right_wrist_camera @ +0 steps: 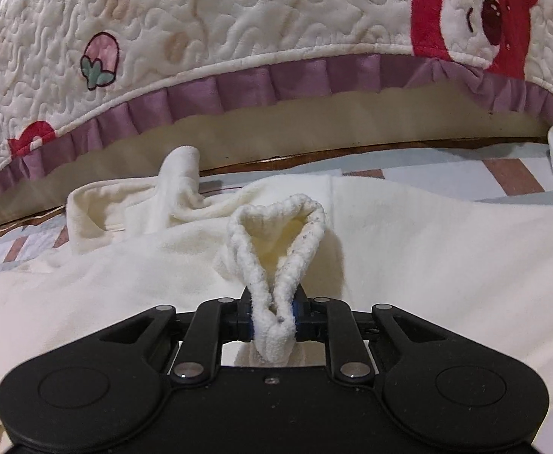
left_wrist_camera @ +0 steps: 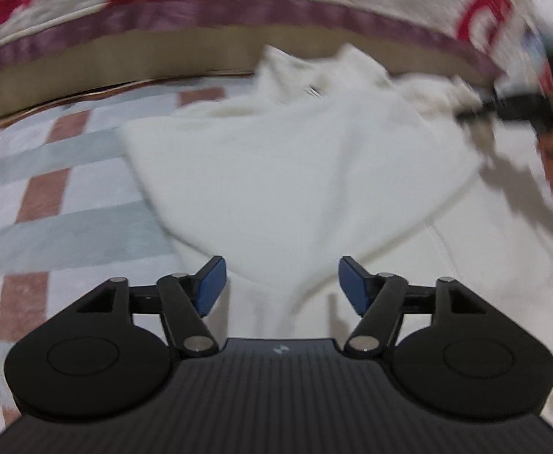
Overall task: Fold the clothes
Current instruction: 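Grasp the other sleeve cuff with the right gripper and lift it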
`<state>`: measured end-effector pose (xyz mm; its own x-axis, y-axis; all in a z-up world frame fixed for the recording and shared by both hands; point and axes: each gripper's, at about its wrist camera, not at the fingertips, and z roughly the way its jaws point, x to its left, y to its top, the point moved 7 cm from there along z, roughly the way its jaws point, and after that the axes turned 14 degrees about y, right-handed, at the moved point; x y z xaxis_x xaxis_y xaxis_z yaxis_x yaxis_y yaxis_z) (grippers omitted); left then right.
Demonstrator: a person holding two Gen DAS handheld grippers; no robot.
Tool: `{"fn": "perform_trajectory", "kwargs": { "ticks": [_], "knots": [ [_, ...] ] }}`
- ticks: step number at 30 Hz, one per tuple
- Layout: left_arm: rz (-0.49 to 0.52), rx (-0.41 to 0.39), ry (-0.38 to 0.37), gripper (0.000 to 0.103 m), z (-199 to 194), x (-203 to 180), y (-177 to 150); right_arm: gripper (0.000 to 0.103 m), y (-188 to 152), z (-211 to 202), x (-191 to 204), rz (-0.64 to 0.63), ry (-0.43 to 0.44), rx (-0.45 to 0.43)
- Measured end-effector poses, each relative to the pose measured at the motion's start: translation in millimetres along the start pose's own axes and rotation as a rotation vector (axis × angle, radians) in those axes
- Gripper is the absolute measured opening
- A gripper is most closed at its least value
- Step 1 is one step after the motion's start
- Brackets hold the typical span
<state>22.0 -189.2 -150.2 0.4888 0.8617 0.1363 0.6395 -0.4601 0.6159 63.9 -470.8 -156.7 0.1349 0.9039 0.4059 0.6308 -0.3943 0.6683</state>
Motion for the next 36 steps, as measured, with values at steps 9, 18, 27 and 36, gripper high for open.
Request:
{"fn": "perform_trajectory", "kwargs": {
  "ticks": [9, 18, 27, 36],
  "knots": [
    [0.150, 0.038, 0.148, 0.010, 14, -2, -16, 0.022, 4, -12, 16, 0.007, 0.082, 0.000],
    [-0.012, 0.181, 0.201, 0.008, -2, 57, -54, 0.021, -71, -35, 16, 0.133, 0.104, 0.133],
    [-0.102, 0.243, 0.155, 0.012, 2, 68, -64, 0.027, -83, -34, 16, -0.029, 0.052, 0.165],
    [-0.298, 0.166, 0.036, 0.063, 15, 99, -23, 0.064, -72, -63, -11, 0.191, 0.179, 0.152]
  ]
}}
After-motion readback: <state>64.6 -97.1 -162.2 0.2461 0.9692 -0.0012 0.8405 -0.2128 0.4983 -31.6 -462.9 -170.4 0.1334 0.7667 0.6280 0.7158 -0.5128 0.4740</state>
